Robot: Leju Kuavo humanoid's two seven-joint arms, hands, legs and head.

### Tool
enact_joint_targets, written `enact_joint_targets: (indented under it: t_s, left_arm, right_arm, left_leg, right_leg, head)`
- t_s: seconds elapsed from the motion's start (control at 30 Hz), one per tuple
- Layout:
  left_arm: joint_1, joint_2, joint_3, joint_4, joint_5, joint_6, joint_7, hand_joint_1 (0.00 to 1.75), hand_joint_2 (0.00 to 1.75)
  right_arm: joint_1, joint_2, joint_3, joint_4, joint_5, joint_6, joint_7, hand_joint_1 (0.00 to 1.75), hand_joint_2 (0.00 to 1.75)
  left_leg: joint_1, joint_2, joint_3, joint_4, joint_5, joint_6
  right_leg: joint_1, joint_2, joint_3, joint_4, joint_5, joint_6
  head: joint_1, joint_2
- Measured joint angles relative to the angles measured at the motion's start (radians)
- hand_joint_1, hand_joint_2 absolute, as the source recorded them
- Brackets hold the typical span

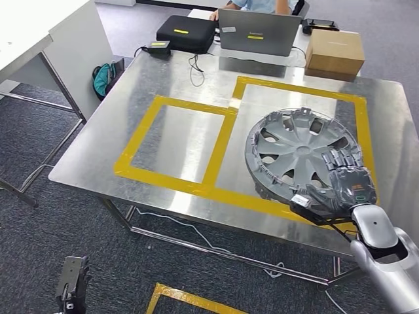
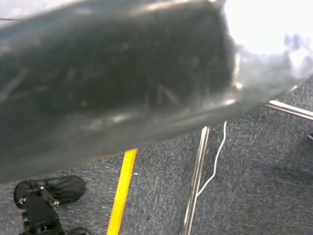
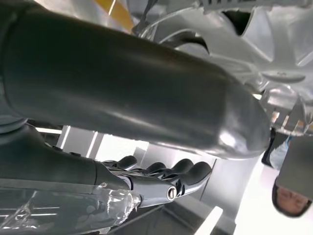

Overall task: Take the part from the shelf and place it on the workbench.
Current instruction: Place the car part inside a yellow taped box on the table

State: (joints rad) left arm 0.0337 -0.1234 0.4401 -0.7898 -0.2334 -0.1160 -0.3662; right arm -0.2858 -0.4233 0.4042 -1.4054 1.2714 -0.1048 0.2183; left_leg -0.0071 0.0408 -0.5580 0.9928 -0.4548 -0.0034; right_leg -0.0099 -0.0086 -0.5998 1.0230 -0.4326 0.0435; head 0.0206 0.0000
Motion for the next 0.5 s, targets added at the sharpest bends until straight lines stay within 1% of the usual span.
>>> enact_joint_targets:
  t_s: [0.1,0.2,0.27,0.4,0.47,0.5]
  left_arm:
    - [0.002,-0.007,0.006,-0.007,-0.007,-0.002,0.005,0.00,0.00]
    - [0.005,-0.013,0.015,-0.014,-0.007,-0.010,0.005,0.00,0.00]
    - [0.011,-0.019,0.027,-0.022,-0.004,-0.022,-0.004,0.00,0.00]
    - [0.039,-0.039,0.071,-0.059,-0.001,-0.055,-0.040,0.00,0.00]
    - [0.055,-0.054,0.103,-0.090,-0.006,-0.070,-0.053,0.00,0.00]
    - [0.062,-0.063,0.120,-0.107,-0.011,-0.076,-0.056,0.00,0.00]
  right_arm:
    - [0.018,0.005,-0.012,-0.005,0.017,-0.046,-0.018,0.00,1.75]
    - [0.057,0.024,-0.026,-0.051,-0.035,-0.089,-0.065,0.00,1.75]
    - [0.103,0.048,-0.035,-0.112,-0.087,-0.124,-0.097,0.00,1.75]
    - [0.235,0.118,-0.043,-0.269,-0.179,-0.219,-0.160,0.00,1.75]
    - [0.308,0.163,-0.043,-0.346,-0.207,-0.263,-0.187,0.00,1.75]
    - [0.343,0.184,-0.043,-0.382,-0.219,-0.280,-0.198,0.00,1.75]
  left_leg:
    - [0.000,0.000,-0.001,0.000,0.000,0.000]
    - [0.000,0.000,-0.001,0.001,-0.001,0.000]
    - [-0.001,0.000,-0.002,0.002,-0.003,0.003]
    - [-0.003,0.000,-0.003,0.004,-0.007,0.009]
    - [-0.006,0.000,-0.002,0.004,-0.005,0.013]
    - [-0.004,0.000,-0.001,-0.001,0.000,0.017]
  right_leg:
    - [0.000,0.000,0.000,0.000,0.000,0.000]
    - [0.000,0.000,0.000,0.000,0.000,0.000]
    - [-0.001,0.000,0.000,-0.002,0.000,0.001]
    - [-0.003,-0.001,0.000,-0.002,-0.002,0.004]
    - [-0.005,-0.002,0.002,-0.005,0.001,0.009]
    - [-0.006,-0.002,0.003,-0.007,0.001,0.012]
  head:
    - [0.000,0.000]
    - [0.000,0.000]
    - [0.000,0.000]
    - [0.000,0.000]
    - [-0.001,0.000]
    - [-0.001,0.000]
